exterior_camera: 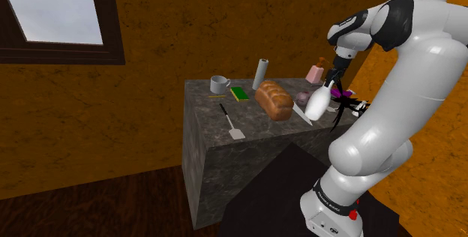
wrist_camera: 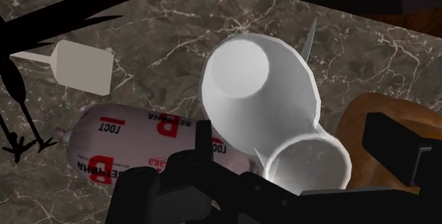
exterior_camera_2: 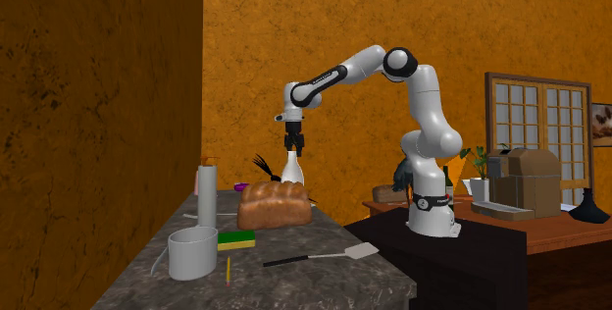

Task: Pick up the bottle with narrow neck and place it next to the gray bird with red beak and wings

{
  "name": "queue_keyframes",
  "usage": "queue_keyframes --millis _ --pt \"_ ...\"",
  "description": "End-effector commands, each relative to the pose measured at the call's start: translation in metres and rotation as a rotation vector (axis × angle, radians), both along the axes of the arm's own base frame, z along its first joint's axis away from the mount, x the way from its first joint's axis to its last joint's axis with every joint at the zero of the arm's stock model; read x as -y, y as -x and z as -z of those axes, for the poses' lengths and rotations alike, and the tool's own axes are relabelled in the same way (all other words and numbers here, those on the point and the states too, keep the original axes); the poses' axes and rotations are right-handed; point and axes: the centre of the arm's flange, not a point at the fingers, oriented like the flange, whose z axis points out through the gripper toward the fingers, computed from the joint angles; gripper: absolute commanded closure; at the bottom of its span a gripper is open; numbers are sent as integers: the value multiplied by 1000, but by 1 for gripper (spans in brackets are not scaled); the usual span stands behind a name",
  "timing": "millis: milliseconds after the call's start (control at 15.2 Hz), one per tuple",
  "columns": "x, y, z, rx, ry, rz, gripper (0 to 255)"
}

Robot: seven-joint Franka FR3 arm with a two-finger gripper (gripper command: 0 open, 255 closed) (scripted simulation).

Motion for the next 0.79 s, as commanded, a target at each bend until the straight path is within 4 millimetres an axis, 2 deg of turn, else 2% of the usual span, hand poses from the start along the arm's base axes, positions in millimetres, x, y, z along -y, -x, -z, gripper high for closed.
queue_keyframes --millis 0,198,726 --pt "0 0 -13 0 0 0 0" --pt "0 -2 -50 0 0 0 0" --pt "0 -2 -50 0 0 0 0"
